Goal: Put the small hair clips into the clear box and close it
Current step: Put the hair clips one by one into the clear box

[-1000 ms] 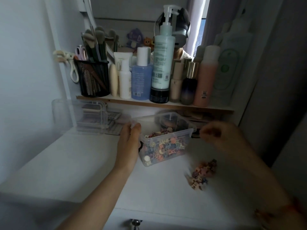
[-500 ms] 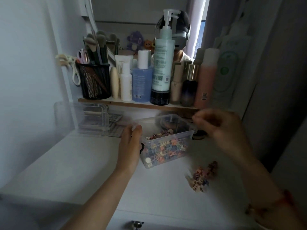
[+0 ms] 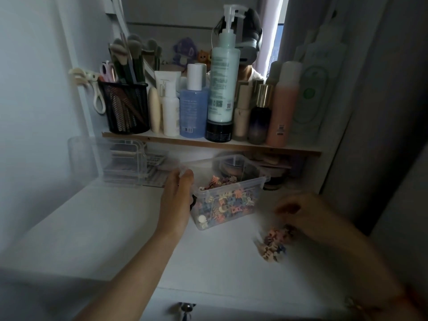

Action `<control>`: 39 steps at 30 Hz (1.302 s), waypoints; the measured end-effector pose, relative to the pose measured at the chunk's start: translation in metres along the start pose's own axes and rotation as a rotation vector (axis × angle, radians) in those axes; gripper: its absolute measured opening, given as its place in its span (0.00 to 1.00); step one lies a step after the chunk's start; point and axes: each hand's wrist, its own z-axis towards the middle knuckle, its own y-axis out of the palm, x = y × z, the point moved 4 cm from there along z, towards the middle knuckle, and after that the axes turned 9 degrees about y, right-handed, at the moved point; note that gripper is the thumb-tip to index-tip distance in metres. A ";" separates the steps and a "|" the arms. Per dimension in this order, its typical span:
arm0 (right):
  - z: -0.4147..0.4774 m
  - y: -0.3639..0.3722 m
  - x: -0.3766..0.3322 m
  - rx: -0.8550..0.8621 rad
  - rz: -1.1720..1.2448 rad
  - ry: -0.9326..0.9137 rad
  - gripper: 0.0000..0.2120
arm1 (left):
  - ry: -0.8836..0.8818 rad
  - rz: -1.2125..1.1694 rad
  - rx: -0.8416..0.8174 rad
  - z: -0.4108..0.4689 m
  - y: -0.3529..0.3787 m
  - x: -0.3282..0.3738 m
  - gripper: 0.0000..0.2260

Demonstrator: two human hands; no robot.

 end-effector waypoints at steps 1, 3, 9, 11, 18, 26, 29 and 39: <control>-0.001 0.004 0.000 -0.063 -0.037 -0.005 0.09 | 0.002 -0.001 -0.002 0.000 0.000 0.000 0.08; -0.004 0.007 -0.005 -0.130 -0.098 -0.026 0.08 | 0.005 0.000 0.000 0.000 0.000 0.000 0.08; -0.006 0.010 -0.015 -0.152 -0.157 -0.072 0.09 | 0.004 -0.023 -0.001 0.000 0.000 0.001 0.08; -0.008 0.011 -0.017 -0.155 -0.144 -0.073 0.10 | 0.004 -0.021 -0.003 0.000 0.000 0.001 0.08; -0.007 0.012 -0.026 -0.112 -0.121 -0.172 0.08 | -0.004 -0.022 0.003 0.000 -0.001 -0.001 0.08; 0.005 -0.019 -0.071 0.266 0.401 -0.283 0.16 | 0.017 -0.025 -0.012 0.000 -0.001 0.001 0.07; 0.002 -0.019 -0.055 0.294 0.384 -0.240 0.11 | 0.019 -0.033 -0.006 0.001 -0.001 0.000 0.07; -0.006 0.014 -0.020 -0.165 -0.199 -0.116 0.07 | 0.014 -0.024 -0.005 -0.001 -0.001 0.000 0.07</control>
